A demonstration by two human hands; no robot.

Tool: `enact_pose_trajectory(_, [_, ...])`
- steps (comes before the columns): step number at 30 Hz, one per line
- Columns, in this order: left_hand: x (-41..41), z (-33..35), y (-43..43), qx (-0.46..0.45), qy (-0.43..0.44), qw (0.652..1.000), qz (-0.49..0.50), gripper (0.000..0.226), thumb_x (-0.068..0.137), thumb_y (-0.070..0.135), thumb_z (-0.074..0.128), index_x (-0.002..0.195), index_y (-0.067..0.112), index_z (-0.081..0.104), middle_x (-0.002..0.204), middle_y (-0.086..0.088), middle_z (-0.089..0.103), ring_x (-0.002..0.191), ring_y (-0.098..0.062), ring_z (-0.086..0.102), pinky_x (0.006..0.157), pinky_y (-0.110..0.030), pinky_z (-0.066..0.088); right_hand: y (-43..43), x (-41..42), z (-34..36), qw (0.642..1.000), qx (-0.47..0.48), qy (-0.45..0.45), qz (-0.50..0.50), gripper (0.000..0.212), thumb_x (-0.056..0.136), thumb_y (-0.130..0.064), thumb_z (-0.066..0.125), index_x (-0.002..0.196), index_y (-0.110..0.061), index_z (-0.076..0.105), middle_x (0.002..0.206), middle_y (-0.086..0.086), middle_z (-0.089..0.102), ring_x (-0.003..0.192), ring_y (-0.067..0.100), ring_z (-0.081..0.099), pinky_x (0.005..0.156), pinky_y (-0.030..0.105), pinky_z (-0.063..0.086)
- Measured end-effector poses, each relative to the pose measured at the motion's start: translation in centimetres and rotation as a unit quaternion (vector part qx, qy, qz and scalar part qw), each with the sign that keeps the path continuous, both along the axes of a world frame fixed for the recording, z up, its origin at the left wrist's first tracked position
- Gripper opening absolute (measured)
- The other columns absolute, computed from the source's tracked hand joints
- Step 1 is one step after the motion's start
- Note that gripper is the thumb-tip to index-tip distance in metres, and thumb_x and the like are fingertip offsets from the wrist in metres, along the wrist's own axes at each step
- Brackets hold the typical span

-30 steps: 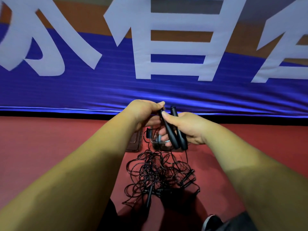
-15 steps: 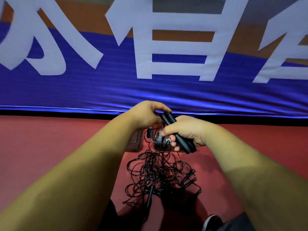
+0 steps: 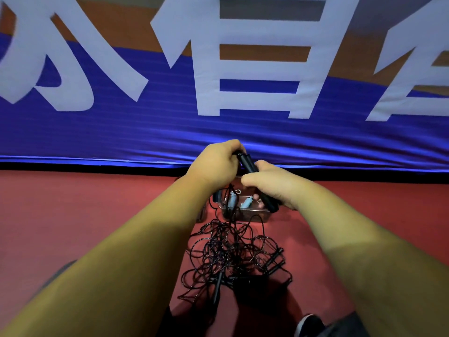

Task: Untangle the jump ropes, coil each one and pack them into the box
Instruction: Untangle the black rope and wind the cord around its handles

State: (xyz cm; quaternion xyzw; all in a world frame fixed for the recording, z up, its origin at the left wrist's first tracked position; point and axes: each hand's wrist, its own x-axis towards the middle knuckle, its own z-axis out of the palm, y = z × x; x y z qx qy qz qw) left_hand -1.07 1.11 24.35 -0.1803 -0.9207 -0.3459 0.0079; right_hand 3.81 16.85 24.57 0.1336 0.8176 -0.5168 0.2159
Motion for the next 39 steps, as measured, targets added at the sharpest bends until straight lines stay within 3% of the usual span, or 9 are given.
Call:
enact_pose_trajectory(2, [0.0, 0.1, 0.2, -0.001, 0.003, 1.0, 0.023, 0.027, 0.095, 0.013, 0.043, 0.11, 0.026, 0.062, 0.089, -0.003, 0.067, 0.08, -0.029, 0.062, 0.071, -0.045, 0.054, -0.1, -0.1, 0.2, 0.994, 0.093, 0.049, 0.008, 0.045, 0.074, -0.037, 0.067, 0.114, -0.023, 0.052, 0.081, 0.005, 0.063, 0.061, 0.023, 0.06, 0.06, 0.033, 0.048])
enact_pose_trajectory(5, [0.0, 0.4, 0.5, 0.003, 0.002, 0.998, 0.057, 0.024, 0.099, 0.016, 0.04, 0.113, 0.024, 0.058, 0.087, -0.005, 0.065, 0.072, -0.029, 0.06, 0.062, -0.041, 0.048, -0.1, -0.3, 0.2, 0.977, 0.177, 0.118, 0.01, 0.016, 0.092, -0.032, 0.062, 0.099, -0.019, 0.055, 0.082, 0.002, 0.062, 0.067, 0.021, 0.056, 0.057, 0.032, 0.038])
enact_pose_trajectory(12, [0.3, 0.7, 0.7, 0.066, -0.05, 0.994, 0.067, 0.025, 0.1, 0.013, 0.039, 0.108, 0.028, 0.058, 0.083, -0.008, 0.068, 0.073, -0.025, 0.075, 0.055, -0.039, 0.05, 0.1, -0.3, -0.1, 0.967, 0.201, 0.154, 0.009, 0.018, 0.095, -0.028, 0.057, 0.081, -0.02, 0.05, 0.075, 0.002, 0.057, 0.066, 0.023, 0.052, 0.057, 0.035, 0.035])
enact_pose_trajectory(21, [-0.1, 0.8, 1.1, 0.107, -0.051, 0.988, 0.096, 0.023, 0.103, 0.012, 0.038, 0.111, 0.019, 0.058, 0.075, -0.002, 0.054, 0.056, -0.02, 0.044, 0.049, -0.03, 0.031, 0.1, -0.2, -0.4, 0.961, 0.201, 0.191, 0.0, 0.014, 0.094, -0.031, 0.064, 0.105, -0.027, 0.057, 0.088, -0.004, 0.064, 0.074, 0.016, 0.061, 0.059, 0.033, 0.04])
enact_pose_trajectory(27, [0.1, 1.1, 1.0, 0.143, -0.082, 0.979, 0.119, 0.02, 0.105, 0.018, 0.037, 0.111, 0.019, 0.056, 0.081, -0.006, 0.06, 0.071, -0.036, 0.071, 0.052, -0.032, 0.044, 0.0, -0.3, -0.7, 0.957, 0.197, 0.214, 0.002, 0.016, 0.096, -0.02, 0.056, 0.109, -0.028, 0.058, 0.091, 0.001, 0.065, 0.076, 0.024, 0.062, 0.059, 0.032, 0.04])
enact_pose_trajectory(31, [-0.4, 1.1, 0.8, 0.127, -0.136, 0.973, 0.136, 0.026, 0.107, 0.036, 0.04, 0.105, 0.015, 0.054, 0.086, -0.007, 0.067, 0.074, -0.024, 0.077, 0.062, -0.037, 0.051, -0.1, -0.4, -0.6, 0.956, 0.191, 0.22, -0.022, 0.019, 0.095, -0.019, 0.054, 0.11, -0.028, 0.061, 0.09, 0.002, 0.067, 0.074, 0.025, 0.064, 0.06, 0.032, 0.046])
enact_pose_trajectory(33, [-0.8, 0.6, 0.4, 0.139, -0.189, 0.967, 0.098, 0.031, 0.106, 0.041, 0.048, 0.105, 0.012, 0.059, 0.083, -0.006, 0.071, 0.071, -0.018, 0.078, 0.078, -0.043, 0.061, 0.0, -0.5, -0.5, 0.956, 0.178, 0.227, -0.052, 0.02, 0.096, -0.019, 0.053, 0.11, -0.028, 0.064, 0.09, 0.0, 0.068, 0.072, 0.023, 0.064, 0.059, 0.03, 0.046])
enact_pose_trajectory(37, [-0.9, 0.3, -0.8, 0.107, -0.202, 0.974, 0.004, 0.006, 0.096, 0.021, 0.067, 0.099, 0.019, 0.072, 0.089, -0.001, 0.077, 0.09, -0.02, 0.076, 0.096, -0.046, 0.059, 0.3, -0.7, -0.3, 0.952, 0.17, 0.238, -0.088, 0.016, 0.095, -0.02, 0.053, 0.104, -0.028, 0.064, 0.089, -0.002, 0.068, 0.072, 0.02, 0.064, 0.059, 0.029, 0.043])
enact_pose_trajectory(39, [-1.0, 0.1, -1.4, 0.084, -0.205, 0.975, -0.019, 0.016, 0.091, 0.011, 0.072, 0.1, 0.023, 0.075, 0.094, 0.002, 0.075, 0.092, -0.017, 0.071, 0.098, -0.042, 0.056, 0.4, -0.7, -0.1, 0.95, 0.168, 0.243, -0.101, 0.014, 0.096, -0.02, 0.053, 0.103, -0.027, 0.063, 0.088, -0.004, 0.067, 0.073, 0.019, 0.063, 0.058, 0.029, 0.041])
